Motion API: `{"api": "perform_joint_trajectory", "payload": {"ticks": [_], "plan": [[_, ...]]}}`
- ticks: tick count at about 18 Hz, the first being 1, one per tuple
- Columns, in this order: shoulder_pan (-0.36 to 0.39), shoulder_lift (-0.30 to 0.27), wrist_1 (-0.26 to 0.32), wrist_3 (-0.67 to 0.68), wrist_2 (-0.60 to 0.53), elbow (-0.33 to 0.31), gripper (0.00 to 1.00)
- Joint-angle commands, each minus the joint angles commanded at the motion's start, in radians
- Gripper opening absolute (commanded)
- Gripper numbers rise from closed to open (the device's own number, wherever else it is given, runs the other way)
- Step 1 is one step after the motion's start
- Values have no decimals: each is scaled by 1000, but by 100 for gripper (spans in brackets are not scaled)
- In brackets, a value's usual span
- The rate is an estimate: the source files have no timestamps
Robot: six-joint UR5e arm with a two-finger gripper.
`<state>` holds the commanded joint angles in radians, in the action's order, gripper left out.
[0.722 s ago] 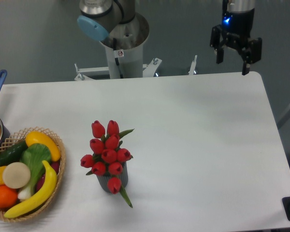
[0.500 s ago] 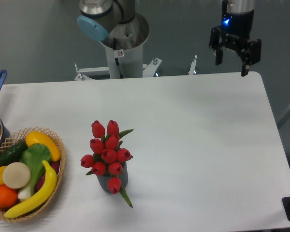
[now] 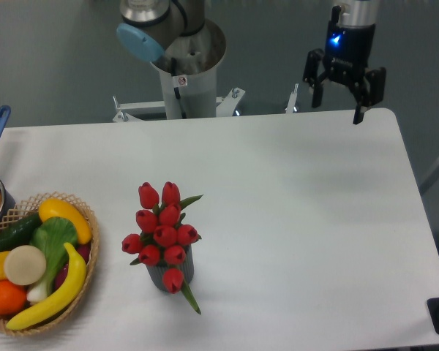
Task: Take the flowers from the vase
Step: 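Open the gripper wide above the table, then move the open gripper toward the red tulip stems above the grey vase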
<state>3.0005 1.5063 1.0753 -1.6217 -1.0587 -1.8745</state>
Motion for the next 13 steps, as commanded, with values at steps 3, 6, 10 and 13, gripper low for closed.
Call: {"api": "perform_joint_trajectory", "payload": {"ticks": [3, 6, 10, 13], "plan": [[-18, 12, -29, 98, 67, -14, 100], [-60, 43, -64, 152, 135, -23, 100], [-115, 75, -121, 169, 205, -31, 100], [-121, 92, -167, 166, 288, -38, 100]]}}
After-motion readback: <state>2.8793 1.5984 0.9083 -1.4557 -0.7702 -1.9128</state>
